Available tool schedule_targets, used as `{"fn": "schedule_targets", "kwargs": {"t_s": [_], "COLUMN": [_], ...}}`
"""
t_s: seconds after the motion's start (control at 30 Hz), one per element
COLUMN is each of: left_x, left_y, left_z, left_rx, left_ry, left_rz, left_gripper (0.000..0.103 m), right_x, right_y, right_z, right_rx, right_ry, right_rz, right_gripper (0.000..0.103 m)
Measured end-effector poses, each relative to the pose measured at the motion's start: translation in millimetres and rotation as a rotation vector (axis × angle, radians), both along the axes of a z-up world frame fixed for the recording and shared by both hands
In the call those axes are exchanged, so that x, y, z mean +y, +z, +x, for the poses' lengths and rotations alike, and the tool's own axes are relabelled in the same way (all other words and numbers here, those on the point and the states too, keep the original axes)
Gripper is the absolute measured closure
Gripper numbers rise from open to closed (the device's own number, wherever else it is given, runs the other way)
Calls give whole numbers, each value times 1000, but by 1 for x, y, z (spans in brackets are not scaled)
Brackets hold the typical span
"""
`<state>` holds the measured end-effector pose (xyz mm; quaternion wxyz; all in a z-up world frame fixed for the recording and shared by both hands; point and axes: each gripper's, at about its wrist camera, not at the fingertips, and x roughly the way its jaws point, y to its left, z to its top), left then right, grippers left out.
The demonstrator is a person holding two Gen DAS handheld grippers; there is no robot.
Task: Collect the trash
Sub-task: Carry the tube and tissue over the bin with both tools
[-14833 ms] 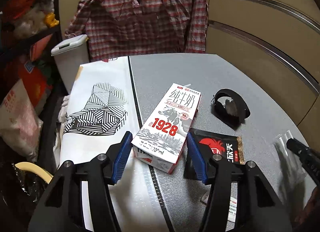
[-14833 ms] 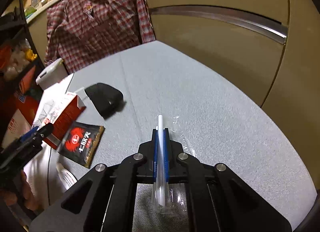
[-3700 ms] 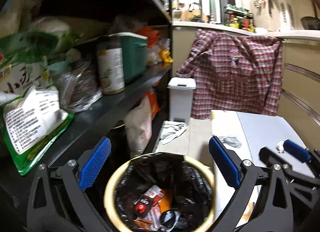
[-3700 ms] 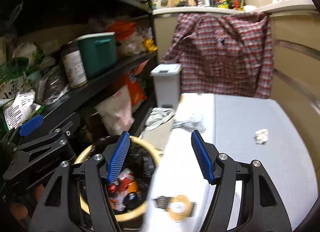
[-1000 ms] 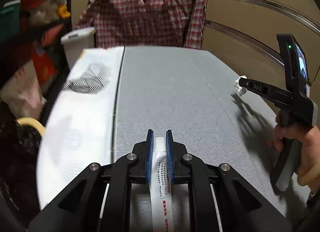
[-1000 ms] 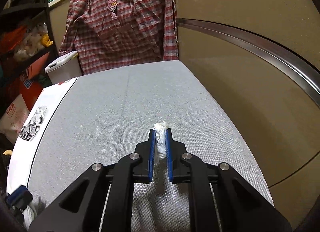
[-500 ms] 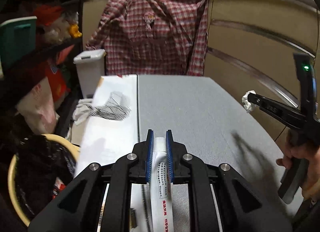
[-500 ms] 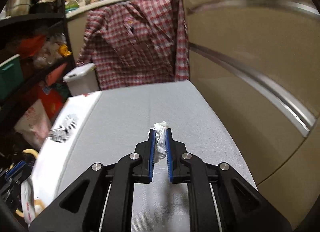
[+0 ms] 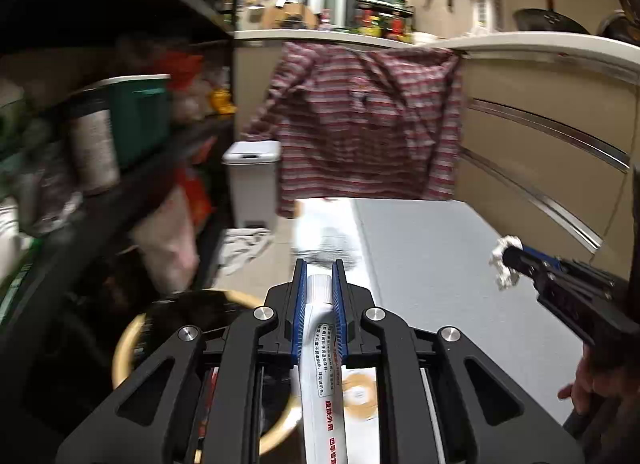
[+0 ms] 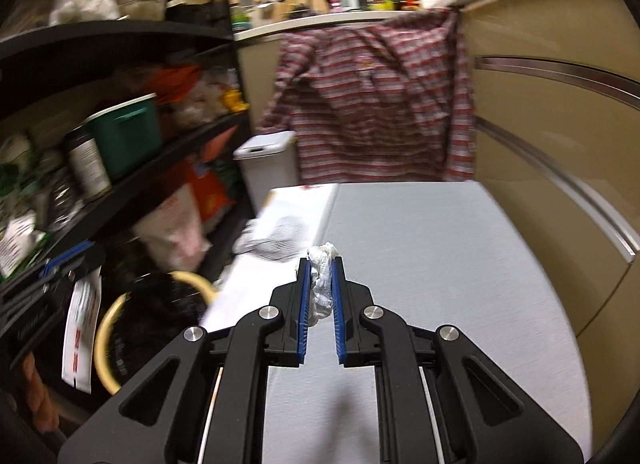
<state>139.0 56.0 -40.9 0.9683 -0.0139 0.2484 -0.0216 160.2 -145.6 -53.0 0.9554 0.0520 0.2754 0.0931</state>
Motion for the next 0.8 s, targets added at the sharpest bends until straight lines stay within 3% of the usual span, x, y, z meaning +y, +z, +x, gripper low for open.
{"fn": "schedule_targets", "kwargs": {"t_s": [0.33, 0.8], "left_x": [83, 127], "left_y": [9, 0], "left_z": [-28, -20], "left_rx": [-2, 15], "left_ry": [169, 253], "left_rz": [15, 19], "left_gripper": [90, 90], "right_x": [103, 181], "right_y": [-8, -7], "right_z": [-25, -16], "right_rx": [26, 43], "right_ry": [184, 289], "right_rz": [-8, -53], "right_gripper": [92, 92]}}
